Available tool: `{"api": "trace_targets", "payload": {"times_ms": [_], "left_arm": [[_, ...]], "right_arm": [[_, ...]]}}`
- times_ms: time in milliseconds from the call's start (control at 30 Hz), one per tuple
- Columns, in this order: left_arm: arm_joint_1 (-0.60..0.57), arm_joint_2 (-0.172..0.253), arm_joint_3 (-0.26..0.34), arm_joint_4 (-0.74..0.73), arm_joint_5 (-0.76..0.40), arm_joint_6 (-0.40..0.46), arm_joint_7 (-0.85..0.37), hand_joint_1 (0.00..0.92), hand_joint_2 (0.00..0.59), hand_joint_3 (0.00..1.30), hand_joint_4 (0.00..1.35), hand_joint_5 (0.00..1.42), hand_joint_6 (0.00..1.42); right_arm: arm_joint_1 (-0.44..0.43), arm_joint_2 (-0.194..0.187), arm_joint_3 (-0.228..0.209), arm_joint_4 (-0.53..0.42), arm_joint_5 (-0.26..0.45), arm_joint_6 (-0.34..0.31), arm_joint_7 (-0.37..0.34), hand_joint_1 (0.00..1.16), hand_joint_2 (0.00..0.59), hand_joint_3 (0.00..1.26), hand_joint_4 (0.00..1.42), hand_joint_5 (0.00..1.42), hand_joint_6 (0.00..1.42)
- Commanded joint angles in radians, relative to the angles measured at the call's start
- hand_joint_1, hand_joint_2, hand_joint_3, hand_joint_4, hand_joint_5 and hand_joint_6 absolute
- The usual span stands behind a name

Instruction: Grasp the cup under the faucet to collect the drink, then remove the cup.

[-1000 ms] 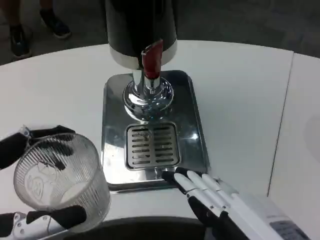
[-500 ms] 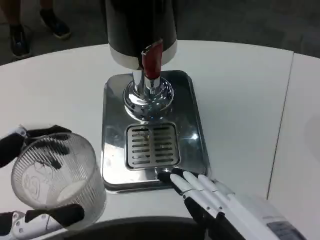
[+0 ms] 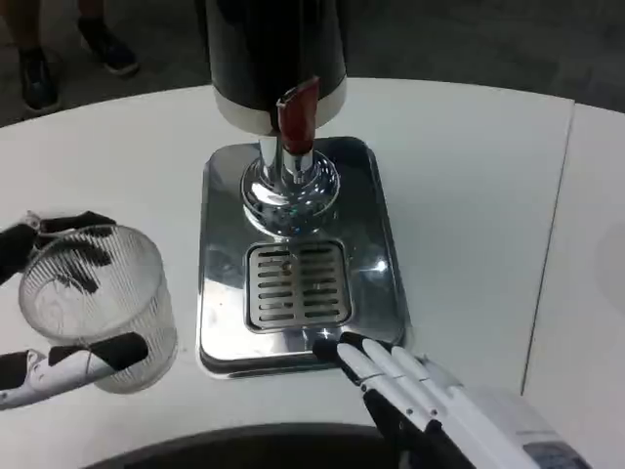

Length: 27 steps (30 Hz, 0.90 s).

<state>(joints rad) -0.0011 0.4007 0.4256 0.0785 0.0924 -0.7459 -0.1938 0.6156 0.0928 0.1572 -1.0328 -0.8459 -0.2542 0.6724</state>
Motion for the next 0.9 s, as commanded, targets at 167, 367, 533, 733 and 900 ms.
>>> {"api": "trace_targets", "payload": {"times_ms": [167, 367, 533, 733, 900], "left_arm": [[-0.252, 0.055, -0.075, 0.296, 0.129, -0.046, 0.141, 0.714, 0.018, 0.71, 0.79, 0.89, 0.65], [-0.382, 0.051, -0.171, 0.430, 0.217, -0.044, 0.242, 0.714, 0.018, 0.71, 0.79, 0.89, 0.65], [-0.465, 0.059, -0.249, 0.531, 0.279, -0.047, 0.308, 0.714, 0.018, 0.71, 0.79, 0.89, 0.65], [-0.515, 0.066, -0.312, 0.620, 0.324, -0.054, 0.373, 0.706, 0.028, 0.71, 0.79, 0.89, 0.66], [-0.546, 0.074, -0.359, 0.684, 0.355, -0.058, 0.424, 0.704, 0.028, 0.71, 0.79, 0.89, 0.66]], "right_arm": [[0.026, 0.033, -0.008, -0.014, 0.004, -0.015, -0.024, 0.42, 0.455, 0.04, 0.00, 0.00, 0.00], [0.047, 0.039, -0.028, -0.014, 0.021, -0.042, -0.034, 0.42, 0.455, 0.04, 0.00, 0.00, 0.00], [0.083, 0.045, -0.054, -0.014, 0.049, -0.079, -0.049, 0.42, 0.455, 0.05, 0.00, 0.00, 0.00], [0.119, 0.049, -0.075, -0.014, 0.075, -0.111, -0.062, 0.42, 0.455, 0.05, 0.00, 0.00, 0.00], [0.131, 0.048, -0.092, -0.014, 0.093, -0.125, -0.067, 0.42, 0.455, 0.05, 0.00, 0.00, 0.00]]}}
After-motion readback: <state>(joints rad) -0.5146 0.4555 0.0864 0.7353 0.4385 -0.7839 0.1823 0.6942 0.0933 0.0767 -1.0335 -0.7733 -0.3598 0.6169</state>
